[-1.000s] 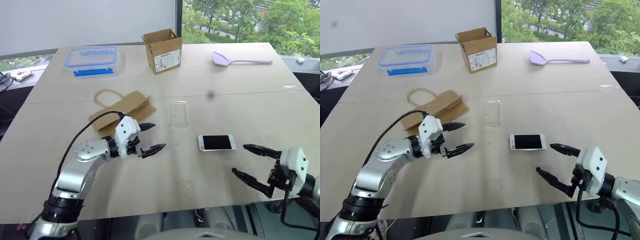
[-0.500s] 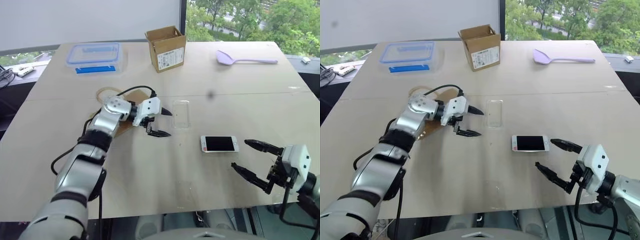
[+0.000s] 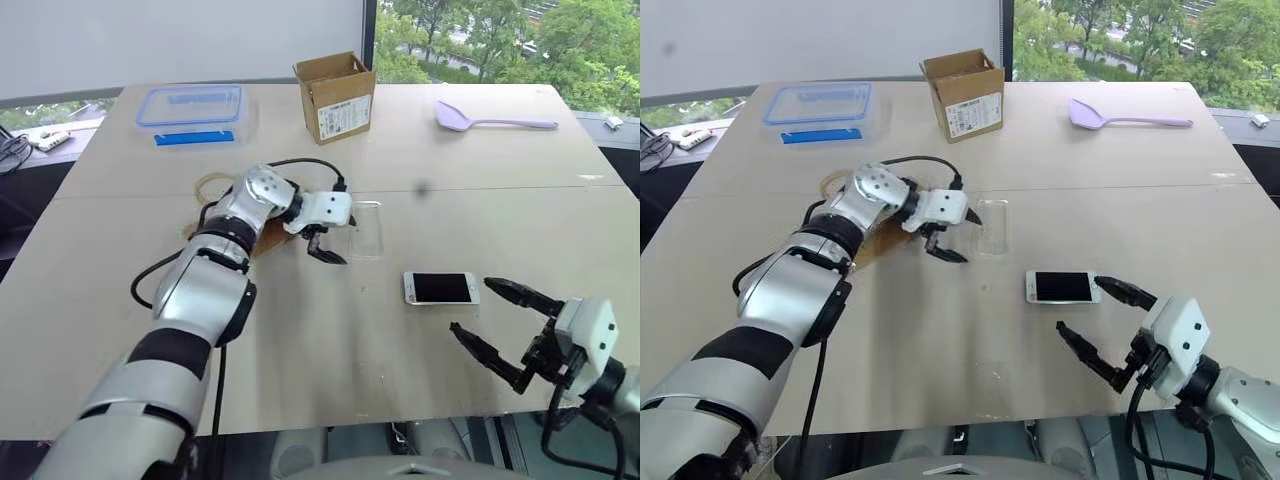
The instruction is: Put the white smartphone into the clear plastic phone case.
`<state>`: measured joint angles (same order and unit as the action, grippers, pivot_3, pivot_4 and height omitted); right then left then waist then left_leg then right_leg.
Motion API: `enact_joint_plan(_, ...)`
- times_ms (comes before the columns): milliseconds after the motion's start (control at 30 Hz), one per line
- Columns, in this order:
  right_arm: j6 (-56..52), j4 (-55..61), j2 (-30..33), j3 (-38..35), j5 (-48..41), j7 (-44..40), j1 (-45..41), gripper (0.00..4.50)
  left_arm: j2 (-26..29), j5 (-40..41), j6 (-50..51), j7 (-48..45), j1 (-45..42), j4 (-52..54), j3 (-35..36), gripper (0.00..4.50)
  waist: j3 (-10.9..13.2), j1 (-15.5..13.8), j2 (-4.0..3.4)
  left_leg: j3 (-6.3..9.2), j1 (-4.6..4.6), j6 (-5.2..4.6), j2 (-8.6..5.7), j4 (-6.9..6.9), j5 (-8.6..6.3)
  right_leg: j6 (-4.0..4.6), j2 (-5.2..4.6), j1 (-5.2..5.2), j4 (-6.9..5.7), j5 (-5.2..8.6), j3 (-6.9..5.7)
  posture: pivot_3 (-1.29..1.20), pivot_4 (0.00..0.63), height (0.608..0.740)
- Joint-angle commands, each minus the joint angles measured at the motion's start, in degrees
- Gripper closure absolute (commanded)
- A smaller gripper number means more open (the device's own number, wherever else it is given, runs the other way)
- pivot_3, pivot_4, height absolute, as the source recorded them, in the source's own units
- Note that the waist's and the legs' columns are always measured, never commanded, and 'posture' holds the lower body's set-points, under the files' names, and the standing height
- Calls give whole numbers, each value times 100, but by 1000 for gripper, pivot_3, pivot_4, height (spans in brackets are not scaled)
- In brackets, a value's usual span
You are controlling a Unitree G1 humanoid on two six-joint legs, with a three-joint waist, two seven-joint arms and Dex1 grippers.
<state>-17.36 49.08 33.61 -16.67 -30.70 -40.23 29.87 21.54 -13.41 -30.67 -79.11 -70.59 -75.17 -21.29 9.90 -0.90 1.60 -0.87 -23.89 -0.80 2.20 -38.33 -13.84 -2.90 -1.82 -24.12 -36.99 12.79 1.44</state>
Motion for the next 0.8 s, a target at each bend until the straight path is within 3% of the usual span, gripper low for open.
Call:
enact_joint_plan(33, 24, 274, -24, -37, 5, 143, 64, 0, -96, -225, -195, 372, -85, -71, 29, 62, -2, -3, -1, 1, 6, 0, 0, -2, 0, 0, 0, 7, 0, 0, 0, 0, 150, 740)
enact_joint_plan(100, 6, 303, -25, 9, 16, 197, 55, 0, -116, -313, -207, 429, -82, -95, 35, 62, -2, -11, 0, 3, 12, 0, -2, -5, 0, 3, -1, 18, 0, 4, 0, 0, 150, 740)
enact_joint_plan(200, -32, 325, -2, 32, -11, 242, 12, 0, -134, -460, -220, 462, -70, -119, 6, 830, -4, -14, -1, 11, 16, -2, -4, -14, 1, 7, 0, 31, 0, 8, -1, 0, 150, 740)
enact_joint_plan(333, -64, 273, 50, 13, -44, 230, -74, 0, -203, -474, 96, 432, -79, -172, 115, 2589, -6, -13, 0, 13, 16, -5, -4, -33, 3, 6, 1, 43, -5, 6, -1, 0, 150, 740)
enact_joint_plan(400, -90, 255, 62, 10, -51, 227, -121, 0, -261, -325, 493, 254, -101, -209, 285, 3713, -6, -1, 0, 12, 14, -6, -4, -42, 3, 5, 1, 44, -10, 6, 0, 0, 150, 740)
enact_joint_plan(433, -101, 252, 68, 14, -47, 227, -141, 0, -282, -249, 657, 191, -105, -217, 382, 3926, -6, 3, 0, 12, 13, -5, -4, -42, 3, 4, 1, 44, -11, 6, 1, 0, 150, 740)
enact_joint_plan(467, -109, 251, 73, 15, -43, 225, -154, 0, -291, -199, 763, 132, -104, -217, 457, 4453, -6, 7, 0, 12, 12, -6, -4, -42, 3, 4, 1, 44, -11, 6, 1, 0, 150, 740)
enact_joint_plan(800, -116, 234, 55, 117, 51, 269, -205, 0, -163, 522, 1461, -1278, 2, 83, 1108, 4453, -5, 19, 0, 15, 8, -6, -2, -27, 2, 4, 8, 37, -11, -1, 0, 0, 150, 740)
